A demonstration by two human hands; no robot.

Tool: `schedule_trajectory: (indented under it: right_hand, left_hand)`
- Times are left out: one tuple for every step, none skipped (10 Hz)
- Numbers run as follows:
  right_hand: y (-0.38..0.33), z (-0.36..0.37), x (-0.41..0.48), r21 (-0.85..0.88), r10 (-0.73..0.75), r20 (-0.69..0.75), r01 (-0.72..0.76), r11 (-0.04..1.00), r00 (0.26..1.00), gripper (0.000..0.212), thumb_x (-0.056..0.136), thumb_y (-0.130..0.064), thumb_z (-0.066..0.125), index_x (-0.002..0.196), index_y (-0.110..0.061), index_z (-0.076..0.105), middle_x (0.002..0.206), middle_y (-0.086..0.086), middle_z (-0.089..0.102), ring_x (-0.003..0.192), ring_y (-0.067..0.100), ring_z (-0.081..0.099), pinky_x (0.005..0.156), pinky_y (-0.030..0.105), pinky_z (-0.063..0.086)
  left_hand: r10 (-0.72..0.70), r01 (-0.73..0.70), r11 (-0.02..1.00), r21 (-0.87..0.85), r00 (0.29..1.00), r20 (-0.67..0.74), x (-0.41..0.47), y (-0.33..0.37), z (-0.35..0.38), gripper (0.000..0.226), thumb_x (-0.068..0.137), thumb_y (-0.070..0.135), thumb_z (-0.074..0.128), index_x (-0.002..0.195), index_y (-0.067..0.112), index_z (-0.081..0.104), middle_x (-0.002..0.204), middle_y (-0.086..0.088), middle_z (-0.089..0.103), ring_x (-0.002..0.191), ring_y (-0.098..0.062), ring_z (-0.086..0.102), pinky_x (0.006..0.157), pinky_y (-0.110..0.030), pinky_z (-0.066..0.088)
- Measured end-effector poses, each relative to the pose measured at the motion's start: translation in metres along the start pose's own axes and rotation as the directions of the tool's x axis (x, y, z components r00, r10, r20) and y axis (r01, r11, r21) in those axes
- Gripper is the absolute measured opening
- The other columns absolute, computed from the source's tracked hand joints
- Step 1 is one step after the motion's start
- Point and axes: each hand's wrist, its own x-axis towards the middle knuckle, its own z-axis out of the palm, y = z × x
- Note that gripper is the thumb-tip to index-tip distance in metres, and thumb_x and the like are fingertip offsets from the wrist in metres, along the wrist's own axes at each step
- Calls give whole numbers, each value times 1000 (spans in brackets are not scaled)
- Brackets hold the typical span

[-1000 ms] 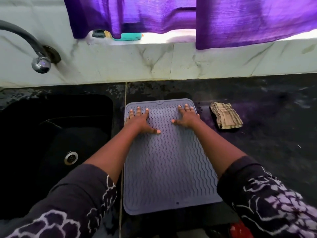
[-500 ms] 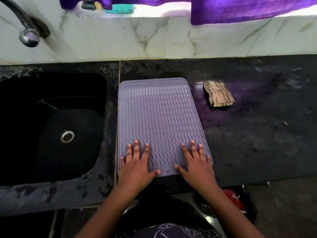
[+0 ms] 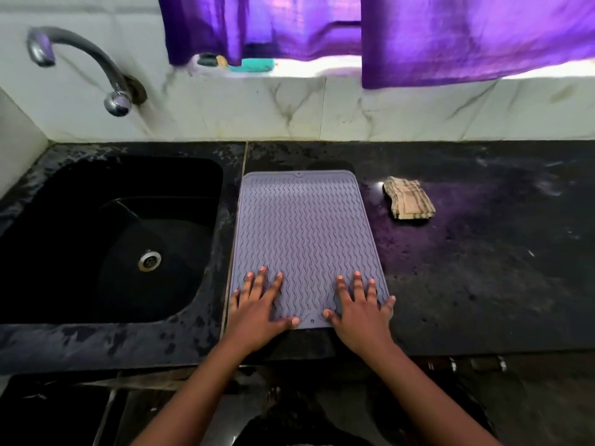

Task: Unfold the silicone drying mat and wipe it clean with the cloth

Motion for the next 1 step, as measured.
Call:
schedule_trajectory:
  right_hand:
    - [-7, -11, 2, 8, -48, -76, 49, 999, 996, 68, 92, -56, 32, 147, -24, 8, 157, 9, -10, 142, 34, -10, 109, 61, 0]
  left_hand:
    - [11, -12, 999, 30, 1000, 26, 3, -1, -23, 85, 81, 66, 51, 150, 37, 10, 161, 4, -2, 147, -19, 1, 116, -44, 12]
